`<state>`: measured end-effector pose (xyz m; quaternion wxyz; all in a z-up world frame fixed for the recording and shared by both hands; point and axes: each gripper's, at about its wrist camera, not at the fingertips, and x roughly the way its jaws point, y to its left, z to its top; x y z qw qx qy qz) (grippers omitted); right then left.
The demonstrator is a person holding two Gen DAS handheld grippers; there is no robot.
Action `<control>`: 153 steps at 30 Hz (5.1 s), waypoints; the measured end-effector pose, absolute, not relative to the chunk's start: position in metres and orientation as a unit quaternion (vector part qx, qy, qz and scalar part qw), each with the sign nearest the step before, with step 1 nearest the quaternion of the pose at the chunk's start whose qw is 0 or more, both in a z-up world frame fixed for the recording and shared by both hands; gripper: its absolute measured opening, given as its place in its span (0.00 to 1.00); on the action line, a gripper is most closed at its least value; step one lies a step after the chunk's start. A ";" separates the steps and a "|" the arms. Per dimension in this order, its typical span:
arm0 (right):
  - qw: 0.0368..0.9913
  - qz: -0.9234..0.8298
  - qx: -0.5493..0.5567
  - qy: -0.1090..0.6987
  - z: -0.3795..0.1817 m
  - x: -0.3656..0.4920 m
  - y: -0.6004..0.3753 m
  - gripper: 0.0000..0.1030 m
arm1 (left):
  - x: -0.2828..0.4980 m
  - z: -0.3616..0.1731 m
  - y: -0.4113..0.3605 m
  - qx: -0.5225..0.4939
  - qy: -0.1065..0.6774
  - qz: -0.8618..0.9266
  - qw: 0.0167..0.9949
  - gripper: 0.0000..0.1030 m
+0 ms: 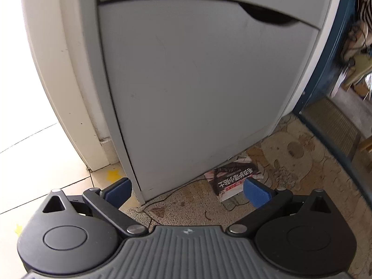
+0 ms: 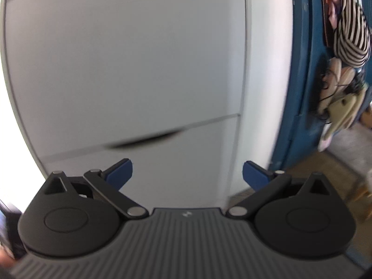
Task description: Organize scattered shoes
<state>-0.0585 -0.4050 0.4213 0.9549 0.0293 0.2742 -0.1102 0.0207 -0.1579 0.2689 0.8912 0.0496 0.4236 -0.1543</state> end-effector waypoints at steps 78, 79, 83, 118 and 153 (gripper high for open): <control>0.861 -0.287 0.121 0.403 0.011 -0.070 -0.468 1.00 | 0.041 0.009 -0.226 0.092 0.406 -0.158 0.896 1.00; 0.862 -0.287 0.120 0.400 0.010 -0.073 -0.465 1.00 | 0.041 0.009 -0.227 0.093 0.408 -0.158 0.894 1.00; 0.876 -0.287 0.106 0.373 0.005 -0.086 -0.458 1.00 | 0.038 0.005 -0.226 0.091 0.391 -0.162 0.901 1.00; 0.891 -0.279 0.099 0.343 -0.010 -0.118 -0.427 1.00 | 0.022 -0.007 -0.219 0.078 0.318 -0.171 0.929 1.00; 0.891 -0.282 0.099 0.343 -0.009 -0.116 -0.431 1.00 | 0.021 -0.007 -0.217 0.075 0.318 -0.172 0.929 1.00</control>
